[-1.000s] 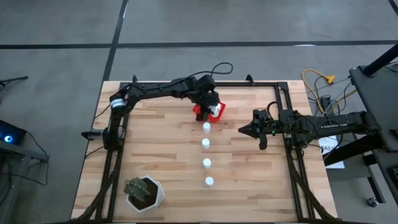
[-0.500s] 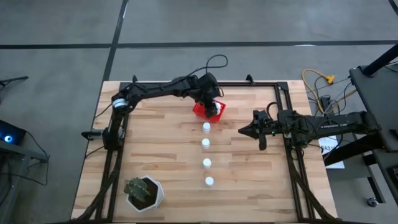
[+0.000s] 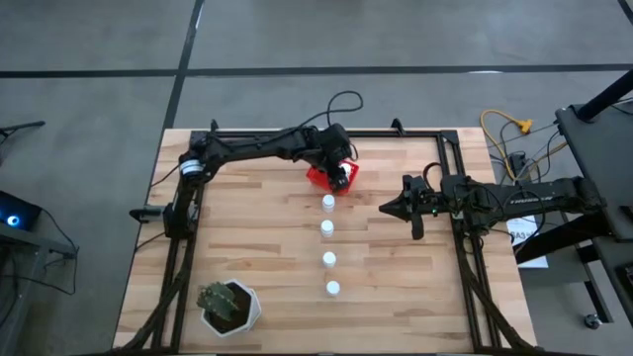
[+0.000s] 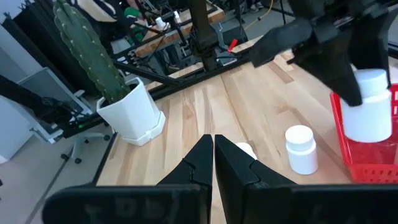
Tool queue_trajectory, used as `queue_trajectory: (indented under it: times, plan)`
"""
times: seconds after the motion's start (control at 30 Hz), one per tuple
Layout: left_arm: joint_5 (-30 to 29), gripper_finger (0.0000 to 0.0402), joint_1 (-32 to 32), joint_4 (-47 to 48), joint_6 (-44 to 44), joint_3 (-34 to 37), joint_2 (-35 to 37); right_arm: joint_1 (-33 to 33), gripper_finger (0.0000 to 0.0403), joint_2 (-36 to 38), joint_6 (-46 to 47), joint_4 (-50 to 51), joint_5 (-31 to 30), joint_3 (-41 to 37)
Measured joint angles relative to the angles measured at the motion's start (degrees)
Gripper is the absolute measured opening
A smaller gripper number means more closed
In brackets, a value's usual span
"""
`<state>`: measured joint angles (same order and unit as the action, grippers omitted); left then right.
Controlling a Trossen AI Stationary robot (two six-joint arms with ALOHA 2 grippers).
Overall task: Pick and place pill bottles into a basket
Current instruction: Put the white pill bottle into the red bin
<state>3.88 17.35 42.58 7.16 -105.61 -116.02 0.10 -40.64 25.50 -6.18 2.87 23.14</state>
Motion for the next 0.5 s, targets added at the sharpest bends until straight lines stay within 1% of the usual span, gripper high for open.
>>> queue_trajectory:
  times: [0.1,0.3,0.43,0.5]
  plan:
    - [-2.33,0.014,-0.45,-0.03,-0.03,0.28,-0.01,0.0,0.0008,0.0,0.0,-0.01,0.04,0.0]
    - [-2.75,0.014,-0.32,-0.36,-0.03,0.64,-1.67,0.0,0.0008,0.0,0.0,-0.02,0.09,0.0]
    - [-1.9,0.014,-0.48,-0.88,-0.03,0.75,-2.72,0.0,0.0008,0.08,0.24,-0.04,0.08,0.0]
    - [-1.82,0.014,-0.58,-2.45,-0.03,0.64,-3.34,0.02,0.0008,0.11,0.27,0.02,0.09,0.0]
